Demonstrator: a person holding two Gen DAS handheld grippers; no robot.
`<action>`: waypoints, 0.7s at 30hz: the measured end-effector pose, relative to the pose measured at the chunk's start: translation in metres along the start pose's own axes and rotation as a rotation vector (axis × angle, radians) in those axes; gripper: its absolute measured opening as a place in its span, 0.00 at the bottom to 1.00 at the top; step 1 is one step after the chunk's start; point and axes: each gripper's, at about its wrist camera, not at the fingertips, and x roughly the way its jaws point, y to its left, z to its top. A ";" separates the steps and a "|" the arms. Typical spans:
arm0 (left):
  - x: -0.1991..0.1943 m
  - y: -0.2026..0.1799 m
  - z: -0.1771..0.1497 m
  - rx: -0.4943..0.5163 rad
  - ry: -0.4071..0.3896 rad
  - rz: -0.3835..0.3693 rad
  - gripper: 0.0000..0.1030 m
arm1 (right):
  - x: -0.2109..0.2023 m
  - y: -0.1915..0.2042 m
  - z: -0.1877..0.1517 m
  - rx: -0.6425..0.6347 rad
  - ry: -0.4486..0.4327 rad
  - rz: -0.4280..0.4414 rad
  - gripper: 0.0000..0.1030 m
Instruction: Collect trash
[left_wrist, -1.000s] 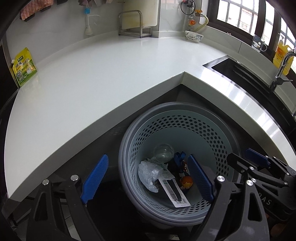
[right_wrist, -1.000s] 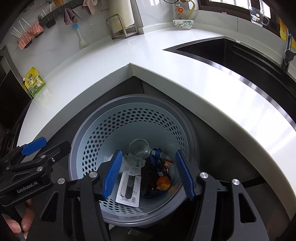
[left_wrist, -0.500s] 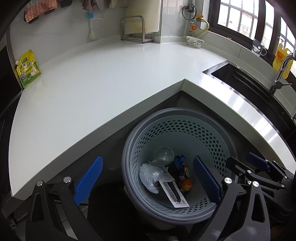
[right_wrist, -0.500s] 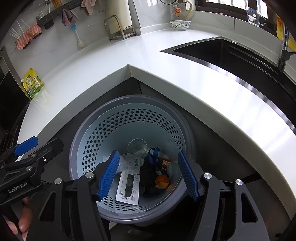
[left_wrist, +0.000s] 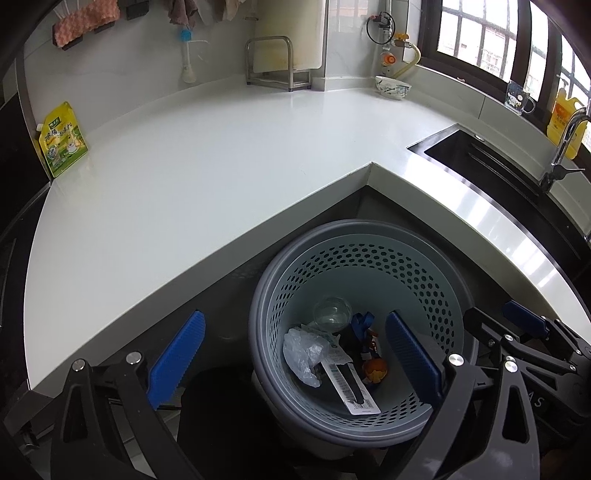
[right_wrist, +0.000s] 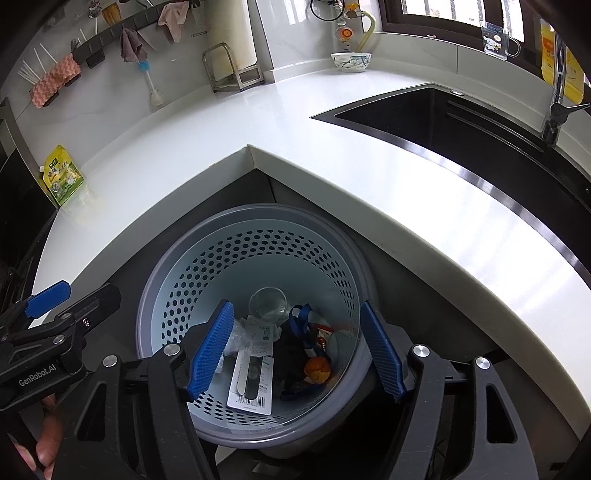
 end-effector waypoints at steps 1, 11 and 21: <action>0.000 0.000 0.000 0.000 -0.001 0.002 0.94 | 0.000 0.000 0.000 -0.002 -0.001 -0.001 0.66; -0.005 0.000 0.000 0.002 -0.010 0.013 0.94 | -0.004 0.004 0.000 -0.014 -0.014 -0.012 0.67; -0.006 -0.001 0.001 0.004 -0.009 0.033 0.94 | -0.006 0.005 0.000 -0.017 -0.017 -0.014 0.67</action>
